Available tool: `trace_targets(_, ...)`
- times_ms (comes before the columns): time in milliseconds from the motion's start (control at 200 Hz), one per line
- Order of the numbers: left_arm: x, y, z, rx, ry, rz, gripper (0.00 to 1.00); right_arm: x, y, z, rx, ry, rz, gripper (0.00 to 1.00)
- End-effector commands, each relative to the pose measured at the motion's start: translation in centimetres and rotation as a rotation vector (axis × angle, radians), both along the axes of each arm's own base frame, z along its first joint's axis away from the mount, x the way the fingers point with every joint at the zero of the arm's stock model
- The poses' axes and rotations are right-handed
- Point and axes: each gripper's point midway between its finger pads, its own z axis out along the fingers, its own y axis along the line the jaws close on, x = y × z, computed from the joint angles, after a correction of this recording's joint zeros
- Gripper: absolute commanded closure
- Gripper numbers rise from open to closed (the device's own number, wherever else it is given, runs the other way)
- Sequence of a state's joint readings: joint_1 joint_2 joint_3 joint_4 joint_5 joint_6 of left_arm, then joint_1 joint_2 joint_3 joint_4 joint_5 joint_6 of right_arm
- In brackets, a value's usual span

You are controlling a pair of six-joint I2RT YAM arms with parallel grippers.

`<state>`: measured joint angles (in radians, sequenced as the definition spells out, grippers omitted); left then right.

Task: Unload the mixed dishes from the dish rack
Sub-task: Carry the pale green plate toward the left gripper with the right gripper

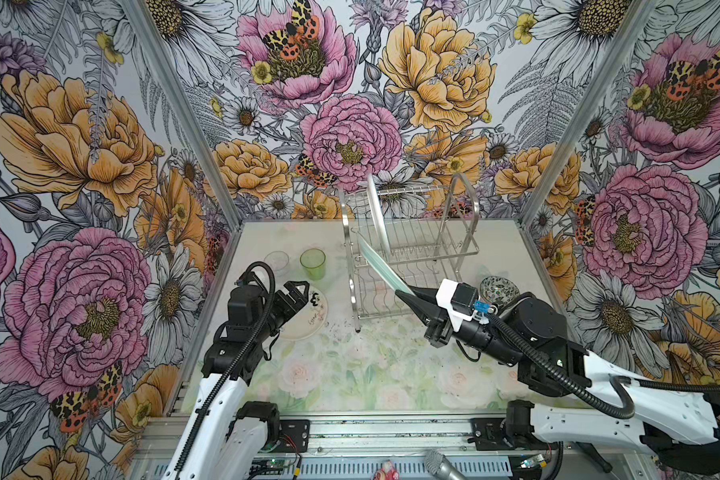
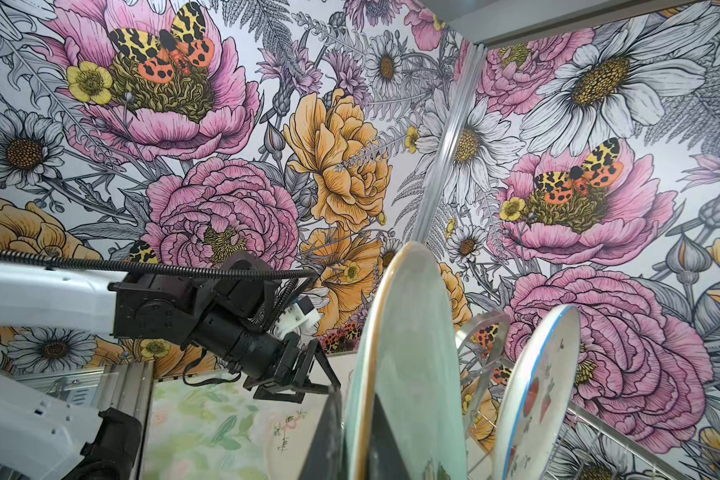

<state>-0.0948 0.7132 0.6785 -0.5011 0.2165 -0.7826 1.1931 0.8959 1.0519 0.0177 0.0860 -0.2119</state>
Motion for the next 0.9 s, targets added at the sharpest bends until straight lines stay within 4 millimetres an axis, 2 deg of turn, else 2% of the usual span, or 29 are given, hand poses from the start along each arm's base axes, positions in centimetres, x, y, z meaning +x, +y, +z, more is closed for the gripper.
trace_targets(0,-0.1,0.5,-0.4,0.008,0.006,0.023,0.01,-1.1,-2.2,5.2,0.157,-0.093,-0.006,1.0)
trace_targets(385,-0.4,0.8,-0.4,0.004,0.016,0.041,0.01,-1.9,-0.9,2.6,0.115,-0.044,0.042,1.0)
trace_targets(575,-0.5,0.7,-0.3,-0.003,0.016,0.038,0.01,-1.5,-0.3,1.2,0.095,-0.017,0.025,1.0)
trace_targets(896,-0.7,0.7,-0.4,-0.007,0.022,0.039,0.01,-0.7,2.0,-2.1,0.035,0.057,0.028,1.0)
